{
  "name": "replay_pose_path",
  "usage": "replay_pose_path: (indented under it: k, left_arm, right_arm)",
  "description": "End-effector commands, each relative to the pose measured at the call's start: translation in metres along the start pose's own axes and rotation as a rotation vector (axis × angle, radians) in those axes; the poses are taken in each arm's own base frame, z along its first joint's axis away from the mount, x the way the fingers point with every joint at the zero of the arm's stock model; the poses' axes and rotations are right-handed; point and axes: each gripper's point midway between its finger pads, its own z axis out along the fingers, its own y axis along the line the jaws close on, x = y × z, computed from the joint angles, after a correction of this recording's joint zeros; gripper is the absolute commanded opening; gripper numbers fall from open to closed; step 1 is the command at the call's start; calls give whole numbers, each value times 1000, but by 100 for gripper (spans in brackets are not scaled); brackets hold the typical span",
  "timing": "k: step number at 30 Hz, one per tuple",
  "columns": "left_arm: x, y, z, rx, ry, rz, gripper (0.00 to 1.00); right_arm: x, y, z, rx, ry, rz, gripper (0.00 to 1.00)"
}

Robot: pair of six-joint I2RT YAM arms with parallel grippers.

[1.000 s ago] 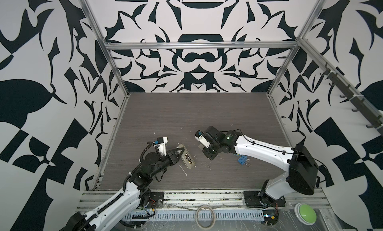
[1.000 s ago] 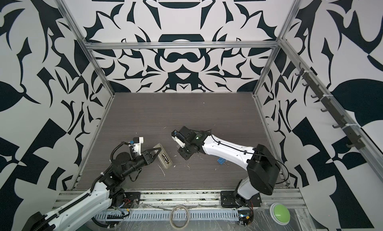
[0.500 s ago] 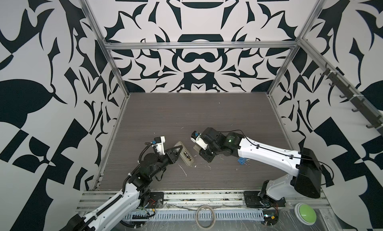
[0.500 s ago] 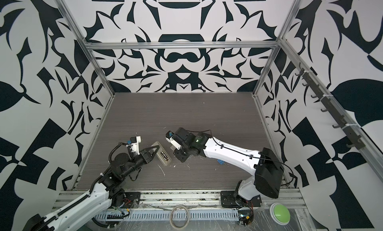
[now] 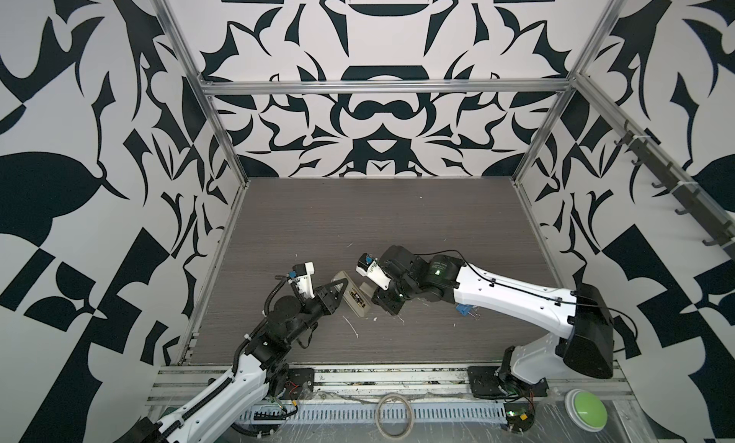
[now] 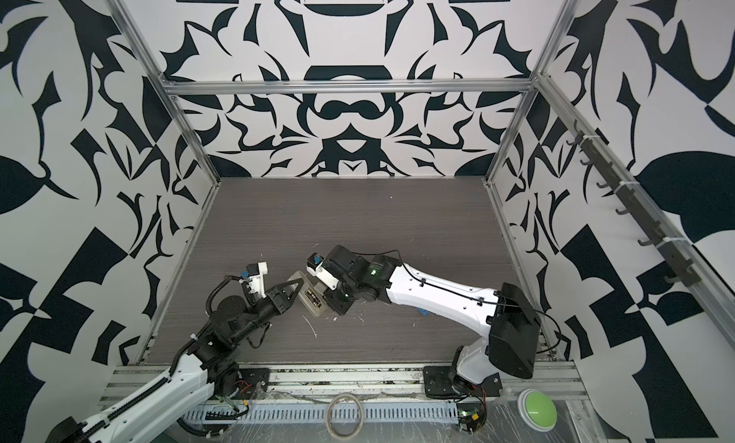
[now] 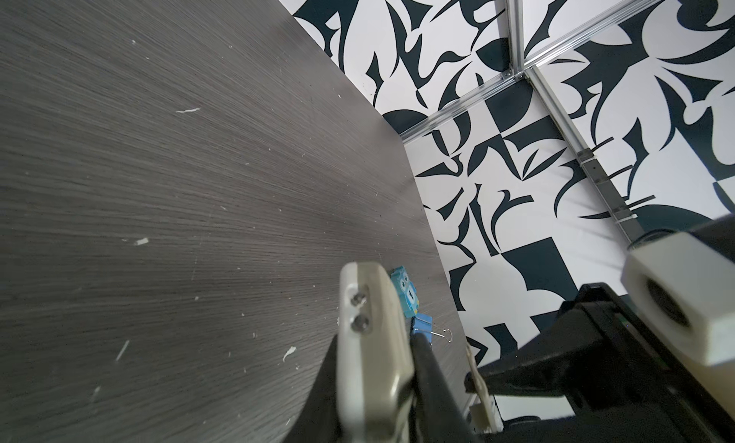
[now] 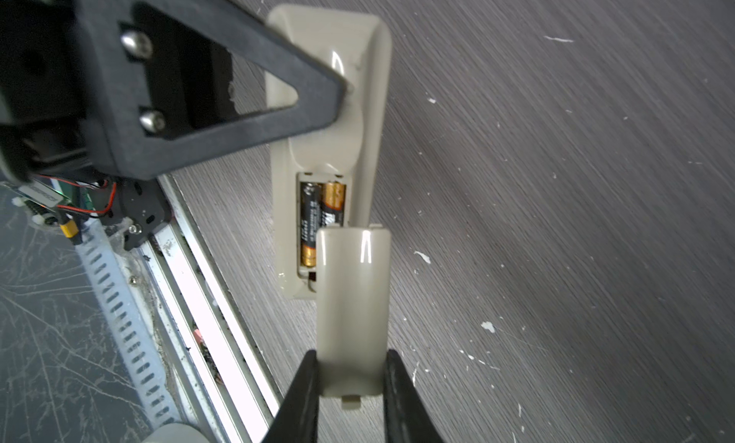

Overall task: Load the batteries into the remote control
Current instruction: 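Lift the beige cover and carry it to the remote's compartment, then slide the beige cover over the battery compartment with the right gripper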

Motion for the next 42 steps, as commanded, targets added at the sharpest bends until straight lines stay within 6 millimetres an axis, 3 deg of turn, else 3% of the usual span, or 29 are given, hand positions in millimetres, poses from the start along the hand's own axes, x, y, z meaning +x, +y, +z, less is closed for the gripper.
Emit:
replay_pose_path:
  k: [1, 20, 42]
  left_arm:
    - [-6, -2, -1, 10, -31, 9, 0]
    - [-6, -1, -1, 8, -35, 2, 0]
    - [-7, 0, -2, 5, -43, -1, 0]
  right_arm:
    - [-22, 14, -7, -44, -58, -3, 0]
    - [-26, 20, 13, -54, -30, -12, 0]
    - [-21, 12, 24, -10, 7, -3, 0]
